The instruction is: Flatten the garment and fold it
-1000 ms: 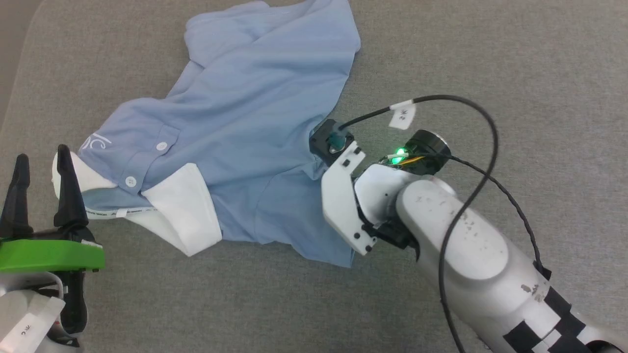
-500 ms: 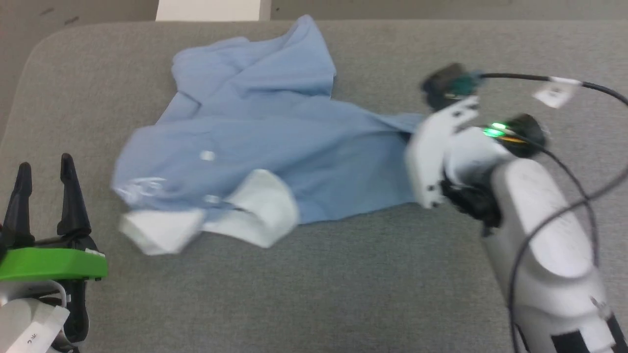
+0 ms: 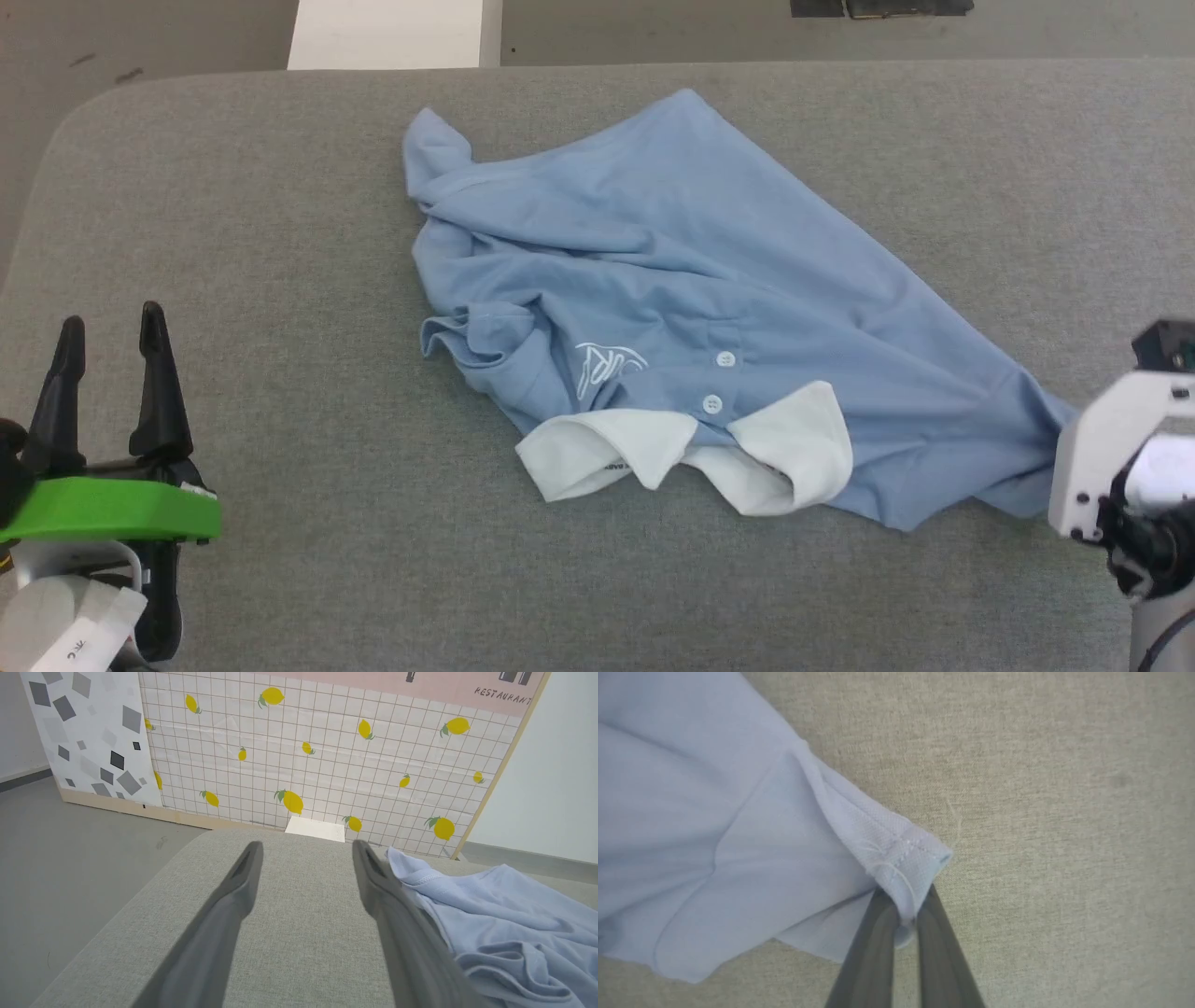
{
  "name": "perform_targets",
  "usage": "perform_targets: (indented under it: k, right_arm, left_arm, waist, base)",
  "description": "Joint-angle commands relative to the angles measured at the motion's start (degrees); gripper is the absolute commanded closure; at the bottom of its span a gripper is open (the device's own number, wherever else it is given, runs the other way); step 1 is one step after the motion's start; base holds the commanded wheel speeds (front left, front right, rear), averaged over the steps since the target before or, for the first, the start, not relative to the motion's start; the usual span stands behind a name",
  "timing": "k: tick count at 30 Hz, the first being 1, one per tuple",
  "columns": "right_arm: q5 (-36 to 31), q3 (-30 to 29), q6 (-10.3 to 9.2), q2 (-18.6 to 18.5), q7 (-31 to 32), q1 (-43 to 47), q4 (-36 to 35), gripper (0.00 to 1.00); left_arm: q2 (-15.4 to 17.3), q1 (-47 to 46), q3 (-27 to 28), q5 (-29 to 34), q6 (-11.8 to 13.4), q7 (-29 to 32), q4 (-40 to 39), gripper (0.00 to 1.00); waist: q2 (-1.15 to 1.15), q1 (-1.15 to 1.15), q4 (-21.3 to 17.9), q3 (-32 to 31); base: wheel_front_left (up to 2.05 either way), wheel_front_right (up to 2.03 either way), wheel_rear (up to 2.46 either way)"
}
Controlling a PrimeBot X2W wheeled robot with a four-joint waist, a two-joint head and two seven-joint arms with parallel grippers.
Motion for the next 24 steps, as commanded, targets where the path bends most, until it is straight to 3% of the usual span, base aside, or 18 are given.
perform_targets:
  k: [1,3,4,5,6,14,20,24]
  right_arm:
    - [0.16,-0.6,0.19,0.36,-0.31,1.07,-0.32,1.0]
    - [0.87,-1.09,0.19,0.59,-1.96,1.57,-0.37,1.0]
    - [1.46,-1.13,0.19,0.67,-3.7,1.3,-0.71,0.85]
    - [2.13,-1.06,0.19,0.71,-5.03,1.08,-0.88,0.51]
    - [2.92,-0.71,0.19,0.74,-6.61,0.84,-1.19,0.0]
    - [11.86,0.91,0.19,0.78,-25.36,-0.03,-7.6,0.0]
    - [17.66,1.58,0.19,0.79,-39.65,6.68,-8.9,0.0]
    - [17.75,1.48,0.19,0.79,-40.73,7.95,-9.02,0.0]
  left_arm:
    - [0.17,0.85,-0.08,0.09,0.21,0.18,-0.15,0.0]
    - [0.35,1.18,-0.01,0.0,0.27,0.32,-0.16,0.0]
    - [0.43,1.33,0.0,-0.03,0.31,0.37,-0.15,0.0]
    - [0.47,1.44,-0.05,-0.02,0.34,0.43,-0.11,0.0]
    - [0.51,1.54,-0.16,0.01,0.4,0.56,-0.07,0.0]
    - [0.15,2.2,-1.37,0.4,1.1,1.43,-0.2,0.0]
    - [-0.46,3.34,-3.11,0.43,1.37,2.66,-0.57,0.0]
    - [-0.59,1.49,-6.67,0.29,0.39,7.21,-1.03,0.0]
  waist:
    - [0.28,0.0,0.05,-0.09]
    - [0.28,0.0,-0.07,-0.23]
    - [0.28,0.0,-0.14,-0.36]
    - [0.28,0.0,-0.19,-0.55]
    - [0.28,0.0,-0.26,-0.78]
    - [0.28,0.0,-0.81,-3.58]
    - [0.28,0.0,-1.44,-5.87]
    - [0.28,0.0,-1.57,-5.79]
  base:
    - [0.0,0.0,0.0]
    - [0.0,0.0,0.0]
    - [0.0,0.0,0.0]
    - [0.0,0.0,0.0]
    - [0.0,0.0,0.0]
    - [0.0,0.0,0.0]
    - [0.0,0.0,0.0]
    - [0.0,0.0,0.0]
